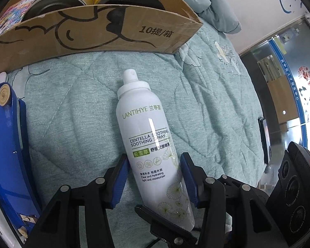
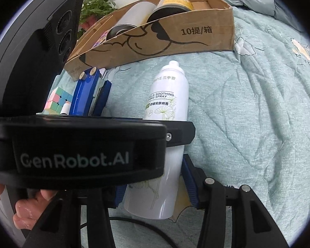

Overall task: Organize rigid objects
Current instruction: 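Lift the spray bottle with both grippers and carry it over the box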

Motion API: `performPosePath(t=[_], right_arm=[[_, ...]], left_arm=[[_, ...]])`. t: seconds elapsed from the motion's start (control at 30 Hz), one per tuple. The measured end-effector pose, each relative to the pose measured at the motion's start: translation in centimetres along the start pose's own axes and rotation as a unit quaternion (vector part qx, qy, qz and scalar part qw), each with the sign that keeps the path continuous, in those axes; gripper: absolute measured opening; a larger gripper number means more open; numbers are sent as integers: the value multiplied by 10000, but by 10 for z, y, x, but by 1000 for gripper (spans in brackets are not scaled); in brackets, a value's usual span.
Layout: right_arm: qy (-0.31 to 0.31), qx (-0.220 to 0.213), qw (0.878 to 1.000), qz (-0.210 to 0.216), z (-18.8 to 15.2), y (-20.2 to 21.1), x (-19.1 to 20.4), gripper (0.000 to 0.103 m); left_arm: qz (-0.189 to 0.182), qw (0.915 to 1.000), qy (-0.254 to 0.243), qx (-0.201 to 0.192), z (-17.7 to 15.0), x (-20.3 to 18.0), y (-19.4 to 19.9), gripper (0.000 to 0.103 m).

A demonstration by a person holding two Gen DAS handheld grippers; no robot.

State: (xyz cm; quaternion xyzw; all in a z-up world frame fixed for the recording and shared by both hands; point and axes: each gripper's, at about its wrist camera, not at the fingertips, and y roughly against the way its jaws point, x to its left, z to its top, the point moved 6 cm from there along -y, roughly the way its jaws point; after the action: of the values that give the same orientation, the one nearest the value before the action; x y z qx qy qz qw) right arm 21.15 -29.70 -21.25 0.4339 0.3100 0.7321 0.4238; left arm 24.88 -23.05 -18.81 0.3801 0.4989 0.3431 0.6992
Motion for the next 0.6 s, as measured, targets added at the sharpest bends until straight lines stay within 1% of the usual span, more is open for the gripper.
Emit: performPosePath(t=[0.1,0.13,0.17,0.27,0.33,0.43,0.47,0.53,0.6], right_arm=[[6,-89,10000,-40,1,1,0,47],[22,-157,9999,-62,7,-4,7,47],[36,-243,9997,-67,8,3,7,47],[202,-534,9983,-104,24,14,16,47],[393,-778,9961,-155,43,27,24,47],[665,-1097,9914,-250,69,50,30,47],[751,-1219,9893,-267,82,58,34,47],[852,-1366,9865,-287,100,66,39,47],[943,-1529,9834,-258,121,76,43,47]], left_arm=[[-105,9998,-9,-139,3,-2,13,48],[-114,9997,-32,-207,5,-4,19,48],[-100,9994,-101,-312,9,-6,30,47],[11,9972,-320,-683,27,-18,61,47],[99,9941,-510,-952,42,-28,85,47],[178,9898,-677,-1244,65,-39,115,47],[195,9878,-723,-1363,75,-43,127,47],[246,9847,-800,-1529,90,-50,145,47],[340,9798,-939,-1732,107,-58,165,47]])
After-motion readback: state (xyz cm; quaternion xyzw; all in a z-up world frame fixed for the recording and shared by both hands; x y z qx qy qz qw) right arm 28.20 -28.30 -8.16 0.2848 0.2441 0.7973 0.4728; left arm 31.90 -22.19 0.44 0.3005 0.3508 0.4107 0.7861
